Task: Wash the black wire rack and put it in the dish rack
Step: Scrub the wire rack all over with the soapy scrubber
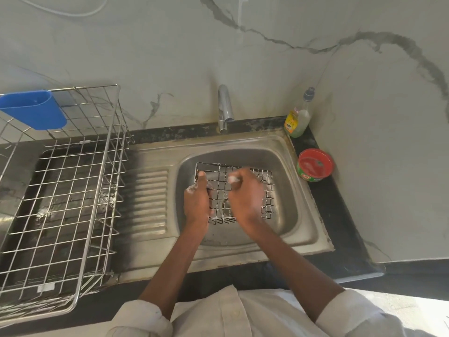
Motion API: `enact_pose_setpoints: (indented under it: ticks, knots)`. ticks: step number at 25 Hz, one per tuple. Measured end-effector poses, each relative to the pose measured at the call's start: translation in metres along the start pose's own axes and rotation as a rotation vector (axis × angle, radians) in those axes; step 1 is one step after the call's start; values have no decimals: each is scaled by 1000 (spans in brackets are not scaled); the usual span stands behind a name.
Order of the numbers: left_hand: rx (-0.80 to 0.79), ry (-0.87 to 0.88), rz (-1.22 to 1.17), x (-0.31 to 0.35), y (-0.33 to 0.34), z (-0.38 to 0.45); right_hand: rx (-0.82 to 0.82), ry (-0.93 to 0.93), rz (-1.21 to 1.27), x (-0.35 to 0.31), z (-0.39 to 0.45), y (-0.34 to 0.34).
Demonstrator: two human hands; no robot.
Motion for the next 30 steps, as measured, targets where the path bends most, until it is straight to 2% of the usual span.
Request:
enact_pose_setpoints:
  ticks: [2, 4, 6, 8, 9, 12, 14, 17, 19, 20, 21, 23, 24, 25, 26, 27, 28, 29, 30]
  knots:
    - [-5, 28, 31, 4, 3, 3, -91, -31, 196, -26, -11, 16]
    - [-57, 49, 48, 3, 4, 4, -144, 73, 349, -22, -4, 13]
    - [-163, 116, 105, 2, 6, 1, -58, 234, 374, 6, 14, -11]
    - [-265, 233, 212, 3, 6, -1, 6, 334, 278, 36, 35, -38]
    - [-293, 292, 272, 5, 6, -2, -36, 367, 237, 44, 43, -43]
    - [-382, 418, 417, 20, 14, -7, -339, 502, 201, 52, 46, -24]
    - [-426, 501, 623, 29, 23, -19, -418, 653, 260, 62, 32, -12]
    - [-461, 660, 835, 34, 30, -28, -337, 795, 494, 82, 19, -4]
    - [-400, 781, 785, 35, 19, -33, -260, 768, 588, 86, 19, -4]
    - [-337, 770, 666, 30, 9, -28, -208, 751, 623, 84, 19, -6]
    - [-253, 689, 453, 25, -4, -25, -156, 734, 662, 81, 18, -7]
    - [43, 460, 17, 15, -37, -16, -94, 694, 737, 73, 12, -6]
    - [226, 348, -67, 6, -52, -12, -88, 665, 738, 70, 5, -5]
    - [342, 163, -99, -11, -60, -5, -100, 620, 715, 66, -3, -3]
    - [339, -104, -127, -33, -57, -2, -110, 585, 694, 66, -9, 0]
    - [240, -367, -168, -56, -45, 0, -115, 563, 701, 68, -13, 3]
    - [116, -550, -246, -73, -31, -1, -129, 542, 720, 68, -15, 5]
    - [25, -637, -324, -80, -20, -3, -155, 524, 742, 69, -17, 7]
    - [27, -650, -395, -87, -18, -2, -197, 511, 738, 71, -17, 9]
Point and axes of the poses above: each hand's wrist, its own z-axis towards the middle knuckle, its own y-axis out of the palm, x = y × z, the point moved 9 cm from there along z, towards the middle knuckle, and after that the axes turned 6 degrees about x, right-handed, at the moved point
